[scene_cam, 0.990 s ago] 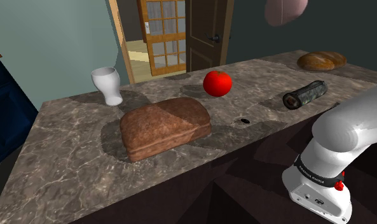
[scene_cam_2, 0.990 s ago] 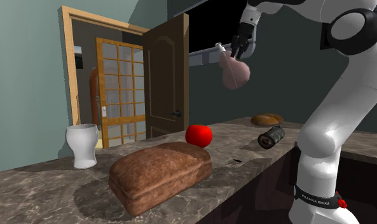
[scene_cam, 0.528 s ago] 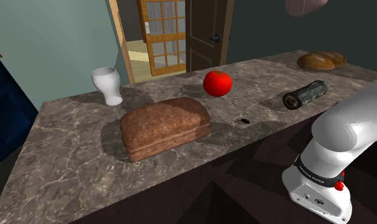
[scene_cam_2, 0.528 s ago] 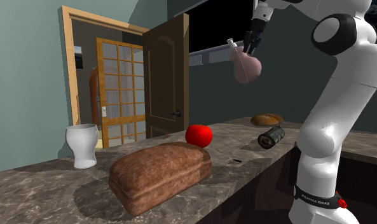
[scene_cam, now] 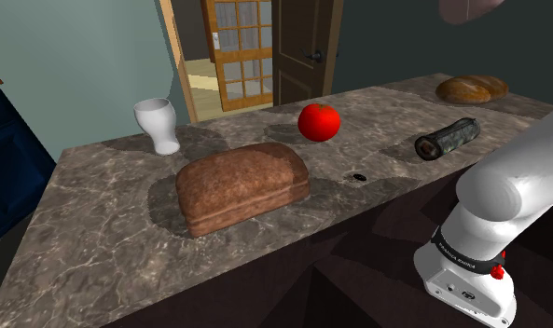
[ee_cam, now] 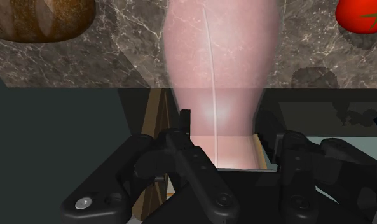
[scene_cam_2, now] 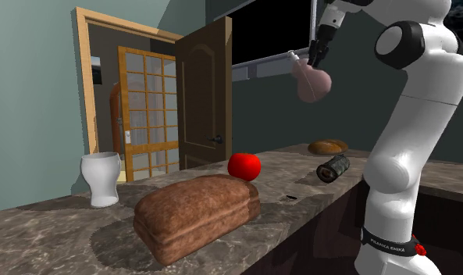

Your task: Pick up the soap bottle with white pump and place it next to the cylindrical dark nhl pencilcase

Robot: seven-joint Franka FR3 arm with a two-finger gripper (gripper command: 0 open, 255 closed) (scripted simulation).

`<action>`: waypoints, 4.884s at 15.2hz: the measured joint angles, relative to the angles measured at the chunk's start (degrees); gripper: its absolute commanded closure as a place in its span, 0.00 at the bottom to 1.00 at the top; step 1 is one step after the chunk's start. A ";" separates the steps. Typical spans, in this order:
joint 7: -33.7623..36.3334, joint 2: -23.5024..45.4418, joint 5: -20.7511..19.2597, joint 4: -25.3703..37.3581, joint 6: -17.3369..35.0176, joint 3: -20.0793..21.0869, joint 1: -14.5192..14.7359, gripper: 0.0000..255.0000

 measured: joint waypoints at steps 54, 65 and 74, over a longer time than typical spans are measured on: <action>-0.07 -21.83 -9.08 -62.90 42.38 3.50 -5.96 1.00; -1.08 -21.83 -9.46 -69.09 49.54 2.18 -6.30 1.00; -1.24 -21.81 -9.61 -69.75 49.37 2.05 -6.55 0.00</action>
